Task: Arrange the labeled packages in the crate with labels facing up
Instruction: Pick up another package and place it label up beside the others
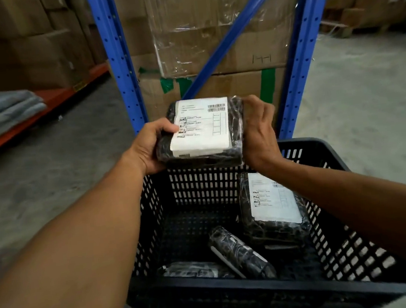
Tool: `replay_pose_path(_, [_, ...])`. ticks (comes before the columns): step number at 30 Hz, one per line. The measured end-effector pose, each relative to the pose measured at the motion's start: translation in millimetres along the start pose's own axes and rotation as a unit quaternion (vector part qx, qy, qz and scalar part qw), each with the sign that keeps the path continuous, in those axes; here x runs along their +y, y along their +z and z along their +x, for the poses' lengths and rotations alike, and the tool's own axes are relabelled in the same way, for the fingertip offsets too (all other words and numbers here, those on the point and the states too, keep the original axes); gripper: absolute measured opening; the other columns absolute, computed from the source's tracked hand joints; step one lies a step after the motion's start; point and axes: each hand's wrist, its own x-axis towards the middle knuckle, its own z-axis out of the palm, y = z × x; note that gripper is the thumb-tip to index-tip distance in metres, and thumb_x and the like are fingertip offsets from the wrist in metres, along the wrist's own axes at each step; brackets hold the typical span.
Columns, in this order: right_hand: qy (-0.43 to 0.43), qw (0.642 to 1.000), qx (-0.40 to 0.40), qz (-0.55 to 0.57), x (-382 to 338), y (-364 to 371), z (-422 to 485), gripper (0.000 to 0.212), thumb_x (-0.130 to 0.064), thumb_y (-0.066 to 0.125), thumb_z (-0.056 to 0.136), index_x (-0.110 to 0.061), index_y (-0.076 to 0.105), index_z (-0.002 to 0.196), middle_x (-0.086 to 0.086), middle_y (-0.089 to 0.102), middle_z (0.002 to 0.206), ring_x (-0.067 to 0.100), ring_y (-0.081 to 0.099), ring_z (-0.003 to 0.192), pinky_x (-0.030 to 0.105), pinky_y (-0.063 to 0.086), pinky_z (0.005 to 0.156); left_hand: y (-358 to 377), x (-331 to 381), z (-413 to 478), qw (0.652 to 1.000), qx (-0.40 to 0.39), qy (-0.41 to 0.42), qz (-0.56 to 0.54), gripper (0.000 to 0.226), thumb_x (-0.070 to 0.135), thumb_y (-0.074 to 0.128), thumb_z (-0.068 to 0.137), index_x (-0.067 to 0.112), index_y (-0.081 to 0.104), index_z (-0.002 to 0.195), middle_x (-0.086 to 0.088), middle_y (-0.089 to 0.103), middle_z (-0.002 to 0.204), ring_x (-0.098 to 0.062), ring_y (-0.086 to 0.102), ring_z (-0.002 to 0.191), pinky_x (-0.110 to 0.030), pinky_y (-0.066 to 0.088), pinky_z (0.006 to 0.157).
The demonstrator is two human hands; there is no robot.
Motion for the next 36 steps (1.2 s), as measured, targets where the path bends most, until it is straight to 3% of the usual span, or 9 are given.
replay_pose_path(2, [0.147,0.984,-0.037,0.093,-0.2,1.4,2.4,0.060,-0.012,0.066,0.087,-0.018,0.033,0.136,0.007,0.051,0.121,0.014,0.057,0.083,0.020,0.053,0.071,-4.0,-1.5,1.2,1.000,-0.011,0.019,-0.002,0.052,0.010,0.056,0.064,0.008,0.069,0.114,-0.019,0.071,0.114,-0.036,0.067,0.101,-0.048,0.052,0.090])
replay_pose_path(4, [0.326,0.890,-0.132,0.291,-1.5,-1.2,6.8,0.038,-0.028,0.054,0.097,-0.006,0.050,0.128,0.011,0.067,0.100,0.018,0.067,0.072,0.024,0.059,0.054,-8.4,-3.1,1.2,0.999,0.001,0.045,0.012,0.051,0.003,0.050,0.072,0.017,0.069,0.117,-0.018,0.070,0.117,-0.038,0.065,0.104,-0.053,0.051,0.089])
replay_pose_path(7, [0.394,0.792,-0.270,0.382,0.7,3.0,2.2,0.058,-0.061,0.048,0.089,-0.012,0.064,0.117,0.013,0.071,0.107,0.029,0.069,0.091,0.044,0.061,0.073,-15.8,-11.9,-1.1,0.997,0.024,0.039,0.062,0.074,-0.009,0.045,0.078,0.034,0.047,0.138,-0.018,0.064,0.127,-0.040,0.063,0.109,-0.055,0.051,0.088])
replay_pose_path(11, [0.363,0.825,-0.315,0.297,0.6,30.6,-23.4,0.032,-0.021,0.080,0.077,-0.015,0.070,0.106,0.007,0.074,0.114,0.025,0.070,0.095,0.042,0.058,0.078,-28.9,-19.7,1.1,0.991,0.044,-0.035,0.119,0.087,-0.014,0.050,0.078,0.044,0.038,0.142,-0.015,0.061,0.132,-0.040,0.061,0.113,-0.054,0.054,0.086])
replay_pose_path(14, [0.402,0.819,-0.286,0.294,4.1,52.5,-41.9,0.057,-0.004,0.084,0.068,-0.007,0.059,0.119,0.010,0.070,0.116,0.028,0.068,0.101,0.048,0.057,0.087,-35.4,-26.7,5.4,0.972,0.060,-0.108,0.201,0.093,-0.015,0.058,0.081,0.051,0.033,0.142,-0.006,0.063,0.131,-0.034,0.061,0.115,-0.058,0.051,0.090])
replay_pose_path(20, [0.439,0.843,-0.238,0.201,16.4,86.5,-80.5,0.071,-0.006,0.086,0.066,-0.018,0.033,0.111,0.003,0.060,0.098,0.027,0.062,0.097,0.045,0.057,0.084,-51.1,-67.1,21.9,0.929,0.151,-0.183,0.284,0.060,-0.012,0.048,0.092,0.029,0.050,0.136,-0.007,0.059,0.135,-0.033,0.051,0.127,-0.059,0.039,0.105])
replay_pose_path(26, [0.481,0.814,-0.294,0.139,20.6,125.6,-85.6,0.062,-0.004,0.081,0.074,-0.007,0.045,0.124,0.015,0.062,0.120,0.030,0.061,0.107,0.041,0.055,0.090,-61.4,-115.9,39.5,0.851,0.263,-0.234,0.390,0.038,0.008,0.055,0.093,0.006,0.051,0.130,-0.015,0.056,0.134,-0.029,0.057,0.108,-0.039,0.052,0.088])
replay_pose_path(30, [0.486,0.789,-0.364,0.094,23.8,147.5,-81.5,0.040,-0.002,0.077,0.077,0.000,0.059,0.113,0.015,0.065,0.117,0.022,0.055,0.088,0.028,0.050,0.069,-63.7,-133.4,40.1,0.812,0.246,-0.294,0.439,0.044,0.014,0.049,0.093,0.008,0.046,0.136,-0.018,0.051,0.134,-0.034,0.055,0.107,-0.041,0.053,0.084])
replay_pose_path(36, [0.486,0.755,-0.438,0.055,33.1,168.7,-99.7,0.046,-0.007,0.075,0.080,-0.001,0.056,0.121,0.016,0.061,0.124,0.032,0.061,0.111,0.037,0.055,0.082,-72.3,-155.4,54.4,0.749,0.156,-0.321,0.558,0.059,0.018,0.070,0.084,0.002,0.048,0.136,-0.017,0.050,0.140,-0.034,0.051,0.123,-0.037,0.047,0.090])
